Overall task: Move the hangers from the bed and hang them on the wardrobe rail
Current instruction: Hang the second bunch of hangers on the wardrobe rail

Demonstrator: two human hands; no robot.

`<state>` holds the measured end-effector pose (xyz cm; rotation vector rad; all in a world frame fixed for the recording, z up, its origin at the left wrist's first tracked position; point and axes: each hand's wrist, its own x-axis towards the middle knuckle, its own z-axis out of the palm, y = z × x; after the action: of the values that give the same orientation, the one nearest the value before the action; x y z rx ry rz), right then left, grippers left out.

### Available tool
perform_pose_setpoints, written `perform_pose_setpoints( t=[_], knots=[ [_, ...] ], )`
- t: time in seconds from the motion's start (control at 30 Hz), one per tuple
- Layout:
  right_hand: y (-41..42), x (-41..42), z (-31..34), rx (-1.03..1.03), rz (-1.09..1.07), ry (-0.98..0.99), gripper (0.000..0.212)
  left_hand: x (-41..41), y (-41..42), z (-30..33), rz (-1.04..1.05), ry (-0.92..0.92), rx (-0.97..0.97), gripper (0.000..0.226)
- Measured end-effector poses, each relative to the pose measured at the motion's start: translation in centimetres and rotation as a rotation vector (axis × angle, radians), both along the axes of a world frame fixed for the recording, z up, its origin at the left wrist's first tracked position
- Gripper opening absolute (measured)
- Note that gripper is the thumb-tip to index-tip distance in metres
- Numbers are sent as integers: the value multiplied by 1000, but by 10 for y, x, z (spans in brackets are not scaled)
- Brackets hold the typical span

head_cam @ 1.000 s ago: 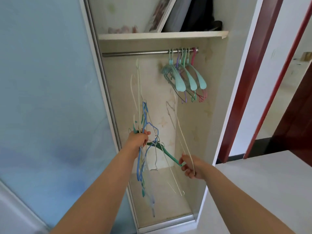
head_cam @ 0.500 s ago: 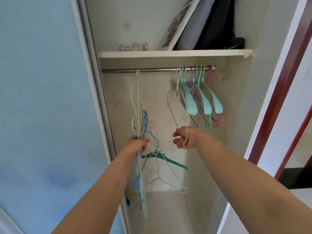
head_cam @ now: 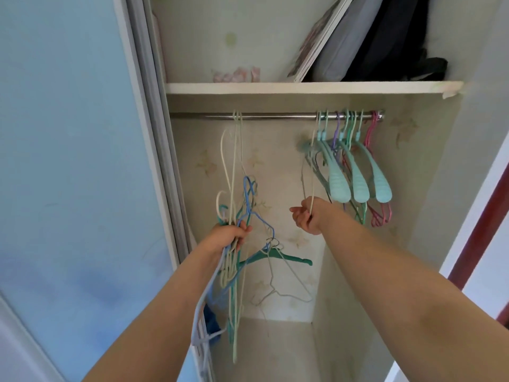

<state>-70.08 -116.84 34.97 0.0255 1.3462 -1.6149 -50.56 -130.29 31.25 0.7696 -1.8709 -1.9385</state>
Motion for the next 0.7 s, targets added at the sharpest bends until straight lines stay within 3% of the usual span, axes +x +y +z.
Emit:
perform_pose_setpoints(
  t=[0.1, 0.27, 0.43, 0.7],
  knots=[
    [7, -5, -23, -70, -175, -48, 42, 4, -1, -4, -16, 19, -14, 33],
    [28, 2, -65, -175, -395, -81, 68, 13, -1, -12, -109, 24, -48, 31],
    [54, 36, -124, -40, -283, -75, 32, 38, 5, -16, -155, 67, -26, 29],
    [85, 119, -172, 255, -16, 134, 10, 111, 19, -5, -248, 43, -52, 32]
  ],
)
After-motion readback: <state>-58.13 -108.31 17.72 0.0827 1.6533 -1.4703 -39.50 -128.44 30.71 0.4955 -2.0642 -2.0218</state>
